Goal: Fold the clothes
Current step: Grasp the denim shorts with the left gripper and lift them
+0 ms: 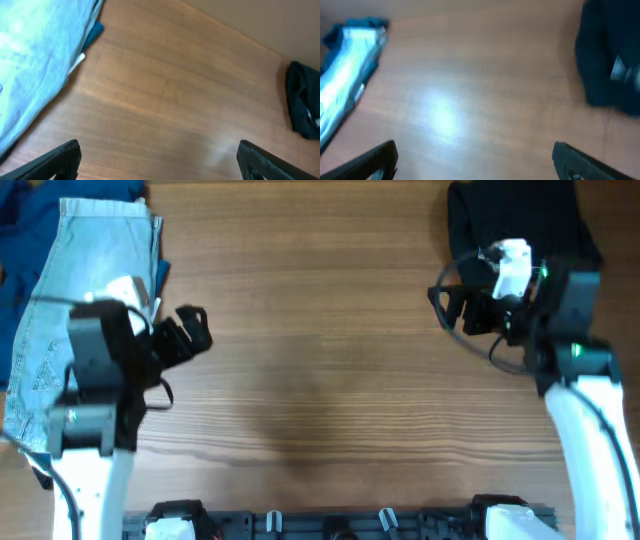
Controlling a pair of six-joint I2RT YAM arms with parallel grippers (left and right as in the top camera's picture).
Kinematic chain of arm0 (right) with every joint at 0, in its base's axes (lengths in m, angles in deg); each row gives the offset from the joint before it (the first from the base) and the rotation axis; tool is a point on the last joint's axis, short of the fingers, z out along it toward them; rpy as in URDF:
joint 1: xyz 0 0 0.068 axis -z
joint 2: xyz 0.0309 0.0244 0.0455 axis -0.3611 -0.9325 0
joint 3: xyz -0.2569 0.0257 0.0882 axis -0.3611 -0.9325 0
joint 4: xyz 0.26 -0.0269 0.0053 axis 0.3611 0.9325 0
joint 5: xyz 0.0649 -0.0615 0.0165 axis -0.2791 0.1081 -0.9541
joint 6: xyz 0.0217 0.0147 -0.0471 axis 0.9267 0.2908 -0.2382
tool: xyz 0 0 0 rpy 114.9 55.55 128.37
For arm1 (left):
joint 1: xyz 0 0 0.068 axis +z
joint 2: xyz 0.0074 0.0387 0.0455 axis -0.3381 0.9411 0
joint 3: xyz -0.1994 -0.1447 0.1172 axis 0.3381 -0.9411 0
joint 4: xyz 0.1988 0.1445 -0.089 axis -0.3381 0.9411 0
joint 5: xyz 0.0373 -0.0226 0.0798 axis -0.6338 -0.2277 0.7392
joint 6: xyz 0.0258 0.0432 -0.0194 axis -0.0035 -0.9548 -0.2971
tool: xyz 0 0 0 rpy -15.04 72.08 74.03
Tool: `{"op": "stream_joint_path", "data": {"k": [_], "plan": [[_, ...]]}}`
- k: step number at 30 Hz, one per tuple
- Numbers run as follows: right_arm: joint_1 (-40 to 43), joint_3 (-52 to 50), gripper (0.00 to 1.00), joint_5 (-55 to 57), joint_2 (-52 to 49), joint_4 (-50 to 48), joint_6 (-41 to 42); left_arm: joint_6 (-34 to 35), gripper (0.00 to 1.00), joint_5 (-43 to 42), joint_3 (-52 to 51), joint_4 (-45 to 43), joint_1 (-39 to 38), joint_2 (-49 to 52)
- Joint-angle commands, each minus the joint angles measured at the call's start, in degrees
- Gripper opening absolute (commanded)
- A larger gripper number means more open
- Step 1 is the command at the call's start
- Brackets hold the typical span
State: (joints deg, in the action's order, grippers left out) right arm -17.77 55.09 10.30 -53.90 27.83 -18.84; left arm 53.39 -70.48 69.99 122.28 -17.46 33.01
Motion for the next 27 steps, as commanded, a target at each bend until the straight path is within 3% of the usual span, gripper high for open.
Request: {"op": "stream_joint_path", "data": {"k": [1, 6, 9, 12, 18, 22, 27], "plan": [[-0.2, 5.0, 1.0, -1.0, -7.6, 4.3, -0.8, -5.4, 1.0, 0.3, 4.9, 0.3, -0.2, 8.0], [-0.2, 5.0, 1.0, -3.1, -11.9, 1.7, 6.2, -6.5, 1.0, 0.3, 5.2, -6.2, 3.1, 15.3], [-0.2, 5.0, 1.0, -3.1, -11.9, 1.9, 3.0, -6.6, 1.0, -0.3, 6.6, -11.7, 13.7, 17.4], [-0.2, 5.0, 1.0, -3.0, -12.0, 2.1, 2.2, -13.0, 0.97, -0.8, 6.6, -15.9, 25.4, 22.9], [-0.2, 5.0, 1.0, -2.6, -12.0, 4.0, 2.1, -17.4, 0.92, -0.8, 6.6, -29.7, 40.4, 43.1], [-0.2, 5.0, 1.0, 0.8, -12.0, 7.1, 2.0, -29.3, 0.83, -1.4, 6.6, -36.4, 43.8, 52.5], [-0.2, 5.0, 1.0, 1.5, -12.0, 7.7, 2.2, -29.4, 0.83, -1.4, 6.6, -42.4, 47.7, 57.2]]}}
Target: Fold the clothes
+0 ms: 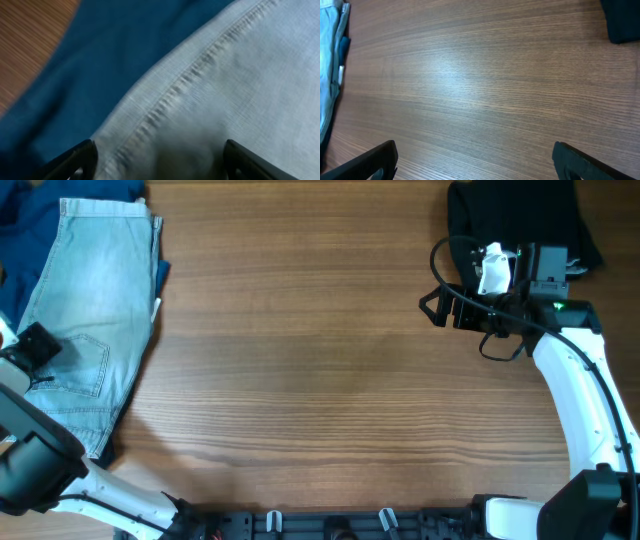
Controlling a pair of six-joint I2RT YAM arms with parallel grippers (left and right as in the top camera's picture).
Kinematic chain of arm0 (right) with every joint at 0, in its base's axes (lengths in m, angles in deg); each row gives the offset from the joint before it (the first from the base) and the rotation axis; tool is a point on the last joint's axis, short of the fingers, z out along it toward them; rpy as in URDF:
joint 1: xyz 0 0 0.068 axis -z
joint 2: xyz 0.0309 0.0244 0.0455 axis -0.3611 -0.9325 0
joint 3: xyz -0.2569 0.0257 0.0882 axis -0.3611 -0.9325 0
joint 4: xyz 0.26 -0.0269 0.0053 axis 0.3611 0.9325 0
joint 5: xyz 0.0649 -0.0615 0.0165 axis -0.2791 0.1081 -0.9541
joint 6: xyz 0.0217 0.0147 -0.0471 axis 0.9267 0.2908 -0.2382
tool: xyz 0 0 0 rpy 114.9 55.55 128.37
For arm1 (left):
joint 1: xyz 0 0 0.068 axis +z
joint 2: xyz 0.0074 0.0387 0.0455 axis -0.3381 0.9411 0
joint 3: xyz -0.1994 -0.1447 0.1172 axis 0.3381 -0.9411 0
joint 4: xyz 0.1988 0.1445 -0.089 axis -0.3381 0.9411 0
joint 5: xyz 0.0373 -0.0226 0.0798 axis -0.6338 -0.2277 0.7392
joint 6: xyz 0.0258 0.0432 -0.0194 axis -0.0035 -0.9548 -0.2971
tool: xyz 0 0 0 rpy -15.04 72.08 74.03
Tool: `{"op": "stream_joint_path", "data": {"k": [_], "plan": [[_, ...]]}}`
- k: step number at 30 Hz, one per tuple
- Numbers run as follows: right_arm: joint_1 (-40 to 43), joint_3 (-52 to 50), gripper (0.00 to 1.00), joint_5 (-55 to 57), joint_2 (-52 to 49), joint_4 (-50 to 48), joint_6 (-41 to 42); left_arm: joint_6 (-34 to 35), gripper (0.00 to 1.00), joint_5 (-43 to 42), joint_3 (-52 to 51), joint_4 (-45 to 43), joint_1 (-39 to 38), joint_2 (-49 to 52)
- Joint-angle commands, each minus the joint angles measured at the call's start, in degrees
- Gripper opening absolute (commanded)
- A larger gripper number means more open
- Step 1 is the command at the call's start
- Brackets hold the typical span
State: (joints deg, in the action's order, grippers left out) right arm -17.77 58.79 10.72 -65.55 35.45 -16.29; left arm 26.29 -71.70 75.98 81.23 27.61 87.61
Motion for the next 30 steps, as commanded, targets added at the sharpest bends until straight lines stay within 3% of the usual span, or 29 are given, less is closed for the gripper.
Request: {"op": "stream_joint_path", "data": {"k": [1, 4, 5, 6, 8, 10, 14, 17, 20, 22, 24, 28, 30], "plan": [[-0.2, 1.3, 0.99, 1.1, -0.3, 0.0, -0.3, -2.4, 0.83, -0.4, 0.6, -1.7, 3.3, 3.1], [-0.2, 1.3, 1.0, 1.0, -0.3, -0.4, -0.2, -2.3, 0.81, -0.4, 0.6, -2.5, 4.2, 3.2], [-0.2, 1.3, 1.0, 1.0, -0.3, -0.4, -0.2, -2.3, 0.75, -0.5, 0.6, -2.1, 4.2, 3.2], [-0.2, 1.3, 1.0, 1.0, -0.3, -0.4, -0.2, -2.3, 0.66, -0.7, 0.6, -1.8, 4.2, 3.2], [-0.2, 1.3, 1.0, 1.0, -0.3, -0.6, -0.2, -1.6, 0.25, -3.8, 0.6, -1.2, 4.1, 3.0], [-0.2, 1.3, 1.0, 1.0, -0.3, -0.7, -0.2, -0.4, 0.05, -6.2, 0.6, -0.7, 3.6, 1.8], [-0.2, 1.3, 1.0, 1.0, -0.3, -1.1, -0.2, 11.4, 0.04, -7.6, 1.1, 0.3, 3.0, -5.1], [-0.2, 1.3, 0.99, 1.0, -0.3, -1.4, -0.1, 20.4, 0.04, -21.6, 1.1, 2.7, 1.4, -17.6], [-0.2, 1.3, 0.95, 1.0, -0.3, -2.1, 1.4, 23.8, 0.04, -29.6, 1.1, 7.8, -4.2, -27.0], [-0.2, 1.3, 0.91, 1.0, -0.3, -2.6, 2.4, 23.7, 0.04, -31.1, 1.1, 14.2, -12.7, -30.6], [0.6, 1.4, 0.9, 0.5, 0.0, -2.1, 2.8, 23.6, 0.04, -31.0, 1.1, 19.4, -27.3, -30.8], [6.2, 3.5, 0.9, -1.4, 2.3, 1.6, 2.6, 23.7, 0.04, -21.4, 1.1, 18.9, -56.3, -26.4], [9.7, 5.3, 0.9, -3.0, 3.4, 3.1, 1.6, 23.7, 0.04, -16.7, 1.1, 17.4, -66.0, -22.9]]}}
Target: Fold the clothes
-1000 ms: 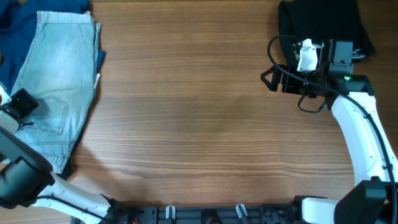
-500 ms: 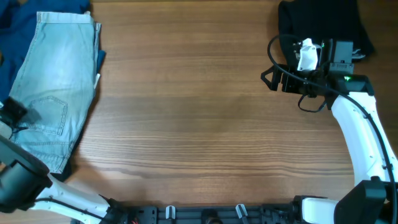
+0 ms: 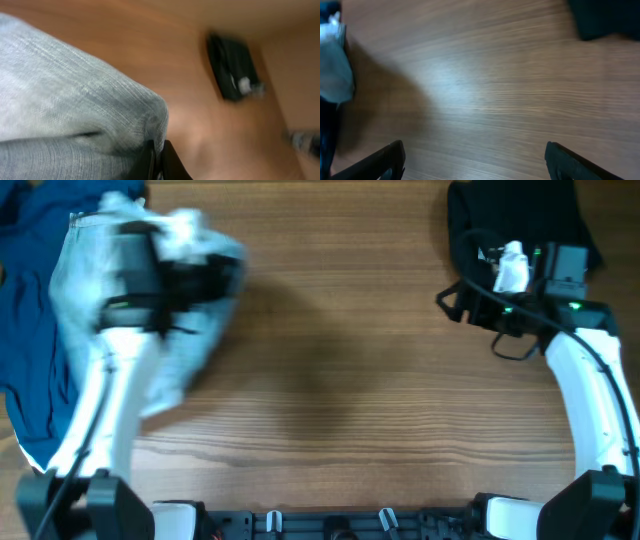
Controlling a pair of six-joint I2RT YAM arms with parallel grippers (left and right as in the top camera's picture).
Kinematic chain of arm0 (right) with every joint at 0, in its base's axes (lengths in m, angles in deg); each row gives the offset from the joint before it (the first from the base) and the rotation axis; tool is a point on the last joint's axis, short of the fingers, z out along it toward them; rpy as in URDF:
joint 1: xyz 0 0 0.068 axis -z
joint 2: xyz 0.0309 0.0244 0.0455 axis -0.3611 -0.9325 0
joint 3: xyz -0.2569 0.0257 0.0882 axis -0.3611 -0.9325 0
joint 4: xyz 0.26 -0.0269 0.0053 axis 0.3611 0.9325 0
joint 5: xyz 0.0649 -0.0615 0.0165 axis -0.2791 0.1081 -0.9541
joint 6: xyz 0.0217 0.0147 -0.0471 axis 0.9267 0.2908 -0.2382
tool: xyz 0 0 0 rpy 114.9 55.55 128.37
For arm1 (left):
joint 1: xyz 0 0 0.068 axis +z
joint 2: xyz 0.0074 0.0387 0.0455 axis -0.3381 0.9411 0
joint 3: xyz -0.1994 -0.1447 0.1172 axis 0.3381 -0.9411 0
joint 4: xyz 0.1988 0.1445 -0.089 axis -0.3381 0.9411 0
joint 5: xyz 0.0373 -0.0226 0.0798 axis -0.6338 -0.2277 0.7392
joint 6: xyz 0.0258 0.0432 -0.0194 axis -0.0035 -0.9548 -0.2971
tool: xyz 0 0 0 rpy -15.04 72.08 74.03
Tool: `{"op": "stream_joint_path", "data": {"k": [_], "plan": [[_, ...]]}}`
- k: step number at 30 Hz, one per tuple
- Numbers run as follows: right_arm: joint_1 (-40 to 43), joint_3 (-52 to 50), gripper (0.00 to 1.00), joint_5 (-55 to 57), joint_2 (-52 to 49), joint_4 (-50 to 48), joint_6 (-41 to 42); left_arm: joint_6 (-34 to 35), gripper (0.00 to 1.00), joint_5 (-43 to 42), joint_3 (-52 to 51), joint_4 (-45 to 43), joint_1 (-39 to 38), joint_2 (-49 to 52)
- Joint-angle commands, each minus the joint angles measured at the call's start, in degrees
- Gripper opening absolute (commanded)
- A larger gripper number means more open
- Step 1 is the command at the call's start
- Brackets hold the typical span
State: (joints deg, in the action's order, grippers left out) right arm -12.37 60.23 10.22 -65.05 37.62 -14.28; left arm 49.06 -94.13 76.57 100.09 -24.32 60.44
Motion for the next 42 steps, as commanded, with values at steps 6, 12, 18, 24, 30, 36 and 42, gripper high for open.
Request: {"op": "stream_joint_path", "data": {"k": [6, 12, 18, 24, 30, 36, 42], "plan": [[14.1, 9.0, 0.91, -7.4, 3.8, 3.3, -2.3, 1.3, 0.44, 10.1, 0.5, -12.3, -33.7, 20.1], [13.9, 9.0, 0.94, -9.1, 3.8, 4.1, -5.5, 7.2, 1.0, 10.0, 3.8, -7.5, -29.0, 13.5], [1.7, 9.0, 0.94, -5.2, 3.0, 6.8, -8.1, 5.9, 1.0, 10.7, 5.9, 18.2, -7.8, -7.2], [-16.5, 8.8, 0.91, 5.0, -5.3, 16.3, -0.8, 3.4, 1.0, 18.9, 5.7, 31.7, 0.4, -7.1], [-27.9, -0.7, 0.89, 9.7, -9.6, 13.9, 11.6, 2.3, 1.0, 19.5, 5.7, 31.6, 0.7, -7.1], [-34.6, -15.3, 0.74, 10.5, -9.7, -1.1, 19.1, 2.3, 1.0, 19.5, 5.7, 31.6, 0.7, -6.1], [-35.1, -18.6, 0.04, 10.4, -9.7, -5.6, 19.6, 2.3, 1.0, 19.5, 5.7, 31.6, 0.7, -3.8]]}}
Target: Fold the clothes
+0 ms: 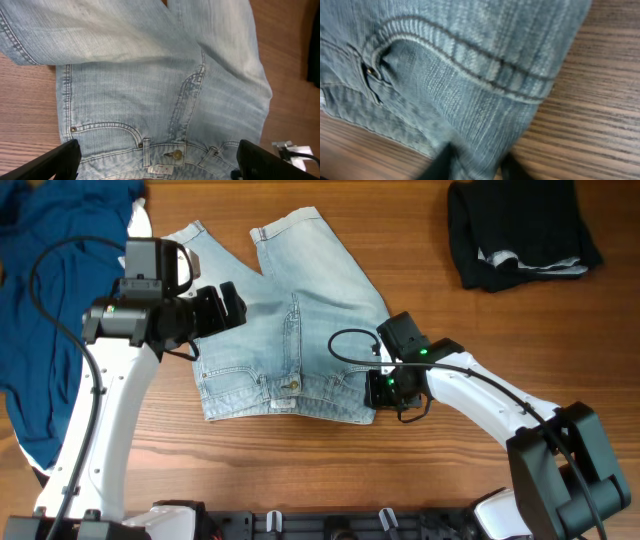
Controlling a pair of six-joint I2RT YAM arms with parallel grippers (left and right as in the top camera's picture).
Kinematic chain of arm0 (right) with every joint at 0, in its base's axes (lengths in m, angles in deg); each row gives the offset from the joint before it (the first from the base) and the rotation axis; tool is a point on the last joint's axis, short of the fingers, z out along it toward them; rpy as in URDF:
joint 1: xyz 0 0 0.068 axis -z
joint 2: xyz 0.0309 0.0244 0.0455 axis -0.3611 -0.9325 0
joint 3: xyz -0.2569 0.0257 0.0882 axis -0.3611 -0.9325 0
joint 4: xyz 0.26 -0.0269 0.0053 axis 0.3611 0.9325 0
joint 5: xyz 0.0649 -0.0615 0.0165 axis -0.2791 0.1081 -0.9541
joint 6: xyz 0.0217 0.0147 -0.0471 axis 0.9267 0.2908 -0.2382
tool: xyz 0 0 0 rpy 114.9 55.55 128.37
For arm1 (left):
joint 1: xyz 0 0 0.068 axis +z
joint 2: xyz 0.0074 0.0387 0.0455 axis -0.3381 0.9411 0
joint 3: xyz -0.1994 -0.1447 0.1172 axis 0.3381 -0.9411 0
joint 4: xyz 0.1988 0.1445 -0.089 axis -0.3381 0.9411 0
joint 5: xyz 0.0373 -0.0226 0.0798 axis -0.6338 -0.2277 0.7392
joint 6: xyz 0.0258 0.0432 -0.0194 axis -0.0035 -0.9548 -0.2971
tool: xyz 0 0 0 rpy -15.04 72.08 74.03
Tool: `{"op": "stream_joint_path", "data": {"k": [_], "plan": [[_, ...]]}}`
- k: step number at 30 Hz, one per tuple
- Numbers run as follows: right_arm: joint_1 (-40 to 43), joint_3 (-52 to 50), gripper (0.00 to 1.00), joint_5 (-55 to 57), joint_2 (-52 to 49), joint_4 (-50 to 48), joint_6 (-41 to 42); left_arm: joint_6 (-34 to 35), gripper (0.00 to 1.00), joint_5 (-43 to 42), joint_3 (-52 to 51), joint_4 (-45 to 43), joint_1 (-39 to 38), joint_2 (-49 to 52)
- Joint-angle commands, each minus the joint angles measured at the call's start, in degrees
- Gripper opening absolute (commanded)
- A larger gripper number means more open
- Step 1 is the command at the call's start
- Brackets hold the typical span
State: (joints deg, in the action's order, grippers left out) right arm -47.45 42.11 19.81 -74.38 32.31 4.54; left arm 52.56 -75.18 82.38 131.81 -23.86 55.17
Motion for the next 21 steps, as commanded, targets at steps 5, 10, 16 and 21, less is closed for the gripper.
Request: {"op": "stream_joint_path", "data": {"k": [5, 10, 16, 21], "plan": [[13.2, 4.8, 0.04, 1.2, 0.8, 13.9, -5.2, -1.2, 1.0, 0.6, -0.2, -0.1, 0.2, 2.1], [33.4, 19.6, 0.37, 4.7, 0.7, 29.1, -16.6, -1.2, 1.0, 0.5, -0.2, -0.1, 0.2, 2.1], [40.3, 37.9, 0.88, 2.6, 0.5, 32.1, -19.6, -3.4, 1.0, 0.6, -0.2, -0.6, 0.2, 2.7], [28.8, 39.7, 0.88, -0.7, 0.5, 31.6, -23.1, -8.7, 1.0, 2.7, -0.2, -4.0, 0.2, 14.1]]}}
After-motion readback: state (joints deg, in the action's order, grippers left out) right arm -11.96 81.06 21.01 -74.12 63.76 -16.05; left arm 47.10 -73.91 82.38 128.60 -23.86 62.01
